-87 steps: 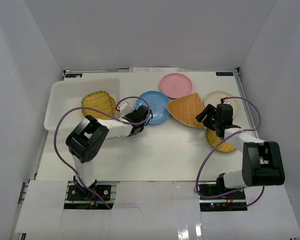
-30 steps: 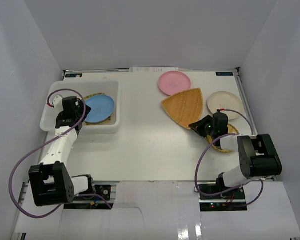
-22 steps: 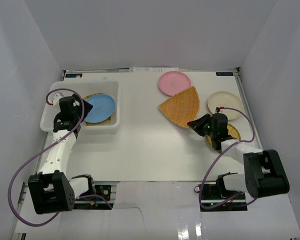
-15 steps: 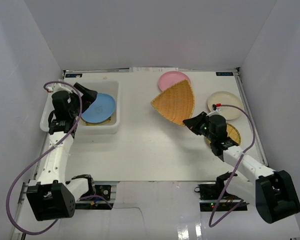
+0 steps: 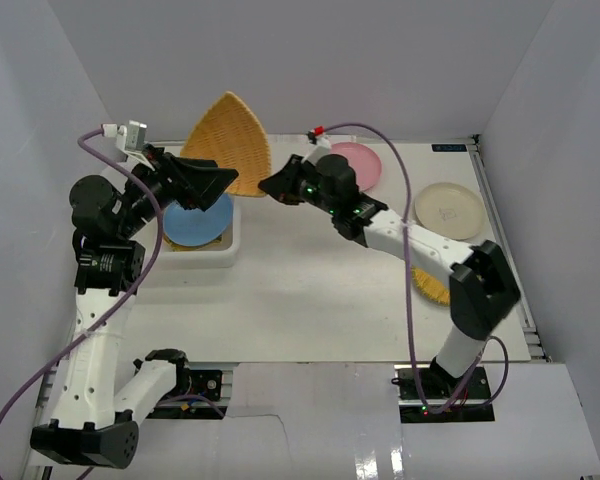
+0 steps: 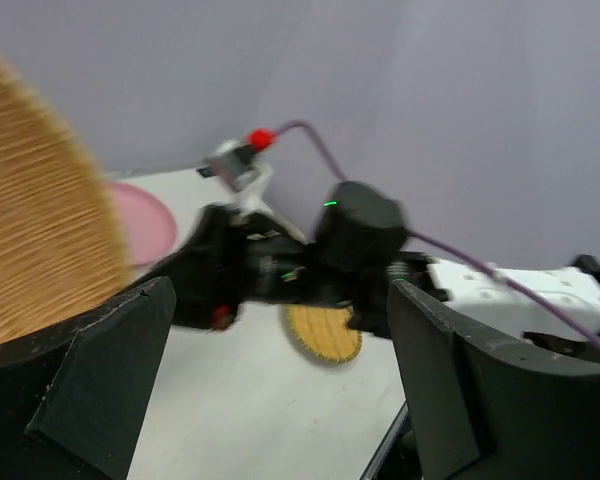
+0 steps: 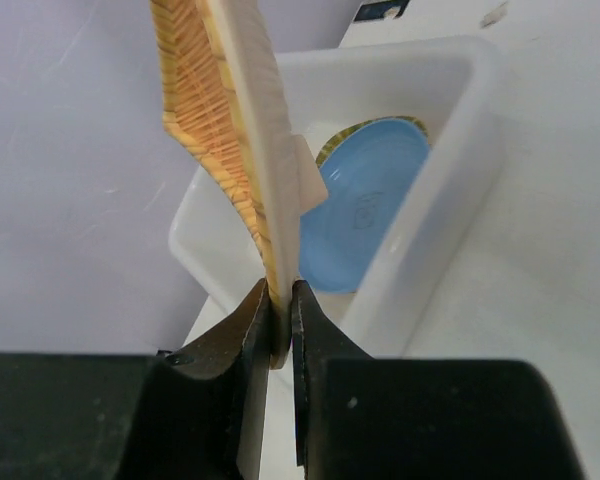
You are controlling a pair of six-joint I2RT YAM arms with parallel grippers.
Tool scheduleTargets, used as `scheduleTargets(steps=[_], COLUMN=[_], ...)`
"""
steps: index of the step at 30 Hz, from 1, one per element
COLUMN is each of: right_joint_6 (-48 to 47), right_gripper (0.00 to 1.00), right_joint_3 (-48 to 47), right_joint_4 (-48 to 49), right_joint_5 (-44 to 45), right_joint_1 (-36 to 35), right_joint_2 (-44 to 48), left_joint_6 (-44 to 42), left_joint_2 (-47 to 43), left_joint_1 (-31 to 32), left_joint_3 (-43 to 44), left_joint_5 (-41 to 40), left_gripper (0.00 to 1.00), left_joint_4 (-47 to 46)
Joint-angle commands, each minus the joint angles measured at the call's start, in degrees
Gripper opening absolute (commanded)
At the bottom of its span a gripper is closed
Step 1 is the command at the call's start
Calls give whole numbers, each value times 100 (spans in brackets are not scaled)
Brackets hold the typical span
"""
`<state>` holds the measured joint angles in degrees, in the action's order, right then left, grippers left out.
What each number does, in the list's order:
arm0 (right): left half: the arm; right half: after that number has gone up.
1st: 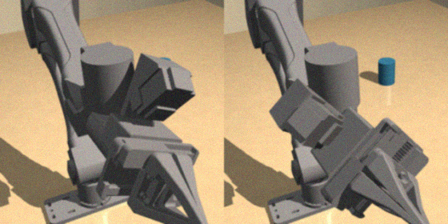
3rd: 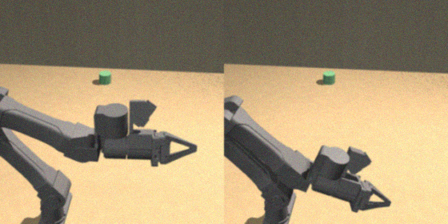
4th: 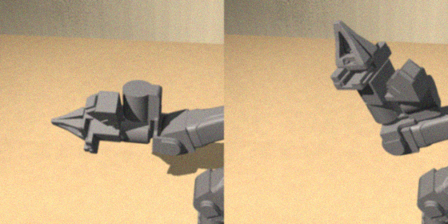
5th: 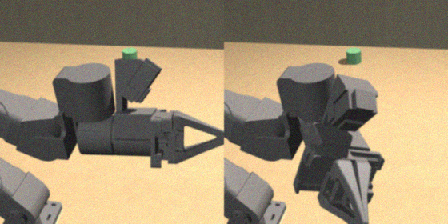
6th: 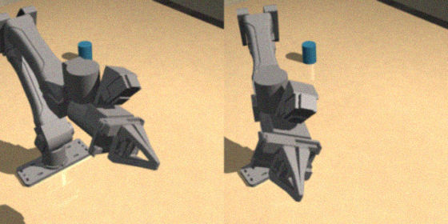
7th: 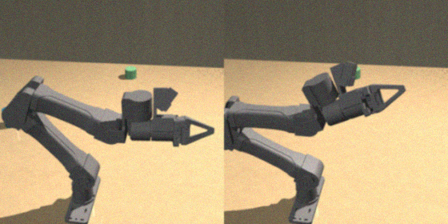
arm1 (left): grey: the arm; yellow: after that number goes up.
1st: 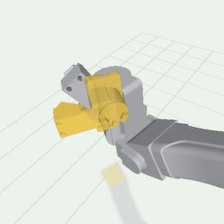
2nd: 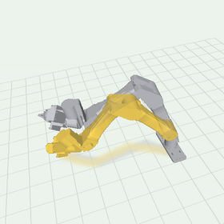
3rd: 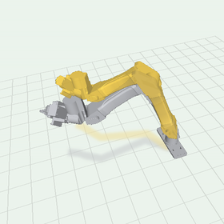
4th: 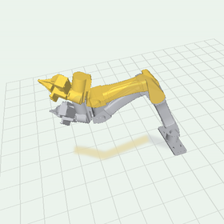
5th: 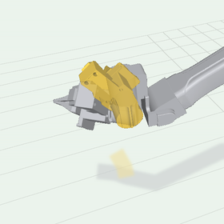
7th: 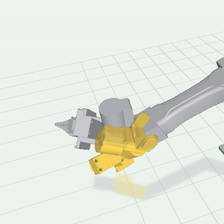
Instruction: Place the plates into the plastic bin on the countertop
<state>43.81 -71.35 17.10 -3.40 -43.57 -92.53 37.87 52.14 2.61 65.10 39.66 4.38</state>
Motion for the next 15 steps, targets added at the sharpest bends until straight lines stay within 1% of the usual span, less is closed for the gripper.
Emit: scheduleTargets(steps=[1,2,3,4,5,7,9,11,13,15], right_joint_6=[-75,-57,-48,-22,-13,39,110,198,215,163], right_gripper=[8,8,8,8,8,8,8,8,8,8], right_joint_3=[-1536,-1888,-2631,-3012,-3373,-4180,-4421,-4449,-4344,-4291], right_joint_4=[93,-4,-127,-294,-626,-892,-1068,-1077,-1104,-1200], right_joint_5=[-248,-310,-363,-337,-328,-206,-144,-39,129,147], right_joint_1=[-510,-599,-669,-809,-863,-995,-1030,-1039,-1039,-1039], right_joint_2=[-1279,-1572,-1853,-2422,-2715,-3355,-3735,-3825,-3834,-3842], left_joint_6=[-401,-403,-516,-552,-561,-657,-745,-790,-720,-615], left_joint_2=[-55,-55,-63,-64,-72,-116,-169,-274,-379,-599], left_joint_1=[423,494,556,661,688,767,802,846,907,934], left_joint_3=[818,924,1039,1048,1040,883,698,434,110,-435], left_joint_5=[219,174,130,95,34,-107,-397,-555,-565,-442], left_gripper=[98,98,98,98,98,98,98,98,98,98], left_joint_4=[272,317,352,379,431,511,616,800,810,810])
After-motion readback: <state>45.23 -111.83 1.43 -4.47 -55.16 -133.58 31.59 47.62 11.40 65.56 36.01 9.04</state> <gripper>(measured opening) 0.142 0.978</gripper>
